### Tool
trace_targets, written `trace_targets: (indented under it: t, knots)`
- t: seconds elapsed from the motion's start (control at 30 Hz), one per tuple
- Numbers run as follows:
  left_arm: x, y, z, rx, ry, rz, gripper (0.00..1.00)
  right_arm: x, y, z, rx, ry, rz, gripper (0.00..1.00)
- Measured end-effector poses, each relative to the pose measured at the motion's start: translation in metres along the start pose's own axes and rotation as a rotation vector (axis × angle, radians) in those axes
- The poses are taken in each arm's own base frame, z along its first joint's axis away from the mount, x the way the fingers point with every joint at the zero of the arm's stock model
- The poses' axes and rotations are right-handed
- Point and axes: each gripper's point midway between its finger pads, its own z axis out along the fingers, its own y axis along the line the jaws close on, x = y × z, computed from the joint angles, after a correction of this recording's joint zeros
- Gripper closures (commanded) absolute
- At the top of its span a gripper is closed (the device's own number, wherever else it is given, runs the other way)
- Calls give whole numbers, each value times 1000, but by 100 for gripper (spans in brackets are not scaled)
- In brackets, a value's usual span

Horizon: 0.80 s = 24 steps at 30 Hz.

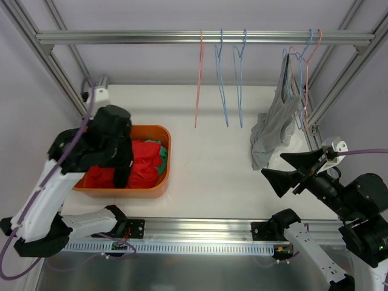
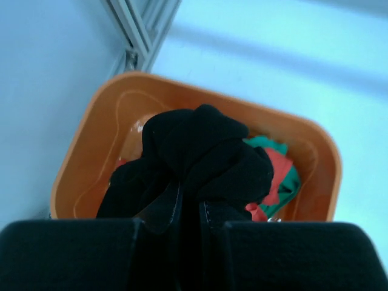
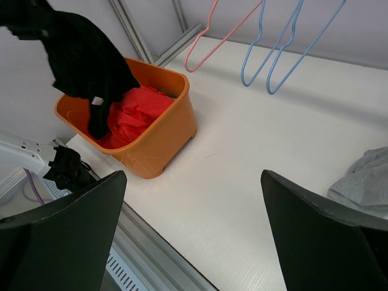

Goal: Remove the tank top from the hanger

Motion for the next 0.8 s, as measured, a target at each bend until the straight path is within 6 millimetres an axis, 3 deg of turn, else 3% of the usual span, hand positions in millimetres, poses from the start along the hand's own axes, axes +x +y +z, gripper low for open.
trace_targets:
  t: [0.17, 0.3, 0.37, 0.43, 0.63, 0.7, 0.8]
  knots:
    - [46, -33, 53, -84, 150, 113, 100, -1, 2, 0, -9, -4, 2, 0]
    - [62, -30, 79, -130, 204, 66, 100, -1, 2, 0, -9, -5, 4, 0]
    - [80, -26, 90, -153, 239, 36, 100, 0, 2, 0, -10, -8, 3, 0]
    - [115, -31, 99, -125, 289, 12, 100, 4, 0, 1, -7, -2, 5, 0]
    - [258, -48, 118, -48, 573, 14, 100, 10, -10, 10, 40, 26, 37, 0]
    - [283, -57, 125, -41, 627, 10, 100, 11, -13, 14, 49, 40, 49, 0]
    - [284, -67, 133, -26, 615, -31, 100, 13, -16, 20, 57, 60, 59, 0]
